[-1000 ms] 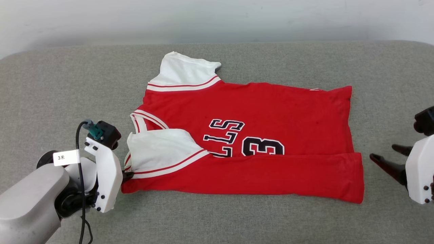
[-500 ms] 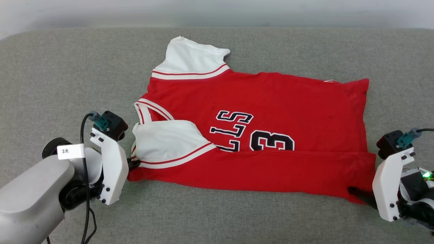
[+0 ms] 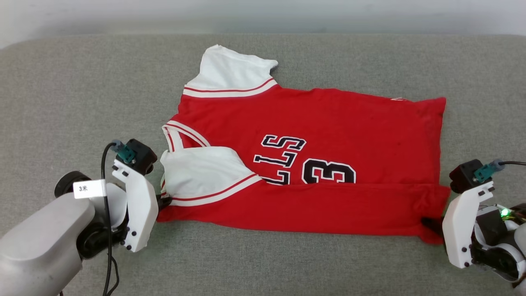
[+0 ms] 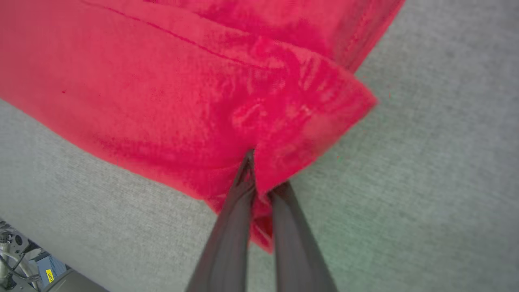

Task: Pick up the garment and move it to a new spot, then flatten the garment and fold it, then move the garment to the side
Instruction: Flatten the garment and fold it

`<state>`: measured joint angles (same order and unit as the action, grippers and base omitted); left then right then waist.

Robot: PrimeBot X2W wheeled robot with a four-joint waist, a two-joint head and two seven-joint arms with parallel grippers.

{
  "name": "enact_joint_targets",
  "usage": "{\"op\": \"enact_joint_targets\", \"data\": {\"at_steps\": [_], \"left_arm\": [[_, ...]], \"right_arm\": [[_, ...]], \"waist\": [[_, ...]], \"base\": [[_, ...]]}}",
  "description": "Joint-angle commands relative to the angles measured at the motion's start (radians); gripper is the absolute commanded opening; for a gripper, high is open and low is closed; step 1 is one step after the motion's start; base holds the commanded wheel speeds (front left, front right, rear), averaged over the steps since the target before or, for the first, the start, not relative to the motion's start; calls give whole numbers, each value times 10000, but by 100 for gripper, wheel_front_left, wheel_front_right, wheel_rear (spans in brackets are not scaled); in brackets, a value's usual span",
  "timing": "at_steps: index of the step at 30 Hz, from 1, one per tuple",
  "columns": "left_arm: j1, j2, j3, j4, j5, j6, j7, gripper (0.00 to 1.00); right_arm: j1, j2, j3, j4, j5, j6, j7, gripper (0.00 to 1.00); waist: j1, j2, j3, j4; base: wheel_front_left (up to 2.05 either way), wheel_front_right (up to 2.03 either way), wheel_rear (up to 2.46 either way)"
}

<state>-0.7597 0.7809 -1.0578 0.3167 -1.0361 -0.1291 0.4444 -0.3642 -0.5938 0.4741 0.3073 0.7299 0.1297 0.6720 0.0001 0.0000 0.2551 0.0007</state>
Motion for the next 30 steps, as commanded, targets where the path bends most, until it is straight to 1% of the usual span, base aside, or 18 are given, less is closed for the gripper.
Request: {"op": "enact_joint_targets", "data": {"at_steps": [1,6,10,14,18,21,24,26,30], "left_arm": [[166,-20,-11,40,-44,-10,-96,0],[515,199,-73,-29,-119,-9,-288,0],[895,463,-123,-319,-183,111,-420,0],[1350,788,-164,-780,-277,332,-519,0],[1820,1145,-193,-1356,-399,632,-595,0],[2192,1368,-235,-1783,-503,853,-647,0],[2533,1448,-280,-2047,-666,1056,-709,0],[2696,1450,-314,-2087,-735,1161,-748,0],[2924,1264,-397,-1899,-846,1217,-788,0]], "right_arm": [[188,158,221,152,139,6,-89,0],[317,-326,23,-440,486,6,-624,0],[768,-711,-159,-1049,644,4,-722,0],[1351,-1027,-442,-1644,719,4,-632,0],[1958,-1209,-884,-2158,673,3,-469,0],[2445,-1236,-1225,-2425,649,3,-223,0],[2856,-1139,-1525,-2566,674,1,104,0],[3036,-1028,-1698,-2510,626,1,259,0],[3203,-755,-1824,-2145,418,1,471,0]], "waist": [[-1,0,-150,-21],[-1,0,-604,-46],[-1,0,-914,-63],[-1,0,-1161,-81],[-1,0,-1338,-87],[-1,0,-1412,-91],[-1,0,-1402,-78],[-1,0,-1327,-85],[-1,0,-1112,-80]], "base": [[0,0,0],[0,0,0],[0,0,0],[0,0,0],[0,0,0],[0,0,0],[0,0,0],[0,0,0],[0,0,0]]}}
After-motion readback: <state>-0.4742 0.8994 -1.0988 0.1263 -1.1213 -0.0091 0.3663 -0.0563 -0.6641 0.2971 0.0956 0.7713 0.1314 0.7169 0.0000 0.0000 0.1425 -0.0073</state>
